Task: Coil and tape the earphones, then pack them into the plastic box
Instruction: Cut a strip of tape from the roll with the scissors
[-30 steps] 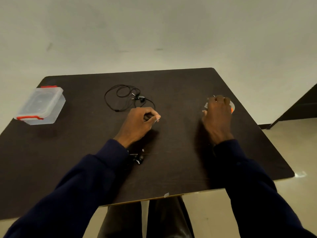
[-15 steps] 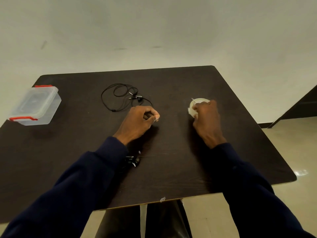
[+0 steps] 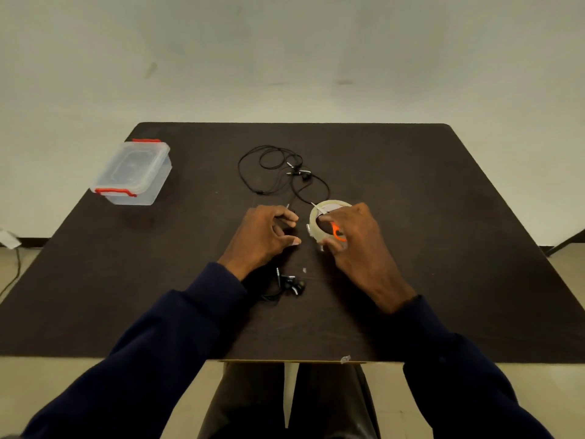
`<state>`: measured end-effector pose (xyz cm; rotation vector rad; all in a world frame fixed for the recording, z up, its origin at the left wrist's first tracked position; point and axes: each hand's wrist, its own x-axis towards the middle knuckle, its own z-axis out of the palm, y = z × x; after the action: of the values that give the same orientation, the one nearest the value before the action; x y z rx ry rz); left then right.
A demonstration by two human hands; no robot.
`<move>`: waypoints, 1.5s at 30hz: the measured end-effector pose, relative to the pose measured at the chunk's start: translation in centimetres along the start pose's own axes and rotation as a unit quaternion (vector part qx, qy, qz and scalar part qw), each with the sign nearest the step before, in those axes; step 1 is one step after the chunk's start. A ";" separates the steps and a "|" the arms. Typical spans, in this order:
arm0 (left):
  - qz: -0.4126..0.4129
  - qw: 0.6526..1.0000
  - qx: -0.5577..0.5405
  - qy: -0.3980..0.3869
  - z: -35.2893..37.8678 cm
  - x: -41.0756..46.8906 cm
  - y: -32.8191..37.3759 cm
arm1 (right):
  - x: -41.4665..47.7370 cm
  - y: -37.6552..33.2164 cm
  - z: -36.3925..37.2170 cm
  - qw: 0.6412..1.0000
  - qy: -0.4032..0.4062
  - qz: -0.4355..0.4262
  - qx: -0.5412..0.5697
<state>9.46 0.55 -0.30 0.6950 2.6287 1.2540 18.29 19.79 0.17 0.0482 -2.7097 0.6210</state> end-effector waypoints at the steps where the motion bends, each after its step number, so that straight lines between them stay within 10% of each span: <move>1: -0.001 1.000 -0.003 0.002 0.2 -0.1 -0.2 | 0.1 0.2 -0.3 1.000 0.011 0.011 0.008; 8: 0.016 1.000 -0.009 0.012 1.1 0.7 0.5 | 1.0 1.4 -0.4 0.992 -0.089 0.054 -0.073; 33: -0.004 0.998 -0.054 0.025 1.7 1.1 0.9 | -2.6 4.2 -2.1 0.971 0.053 0.179 0.152; 45: 0.034 0.998 -0.021 0.044 -1.7 -1.9 -0.3 | -1.8 -1.5 1.2 0.999 0.015 -0.009 -0.027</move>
<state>10.47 -1.67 0.44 0.7436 2.6609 1.3841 19.71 17.85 -0.79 0.0482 -2.6920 0.5387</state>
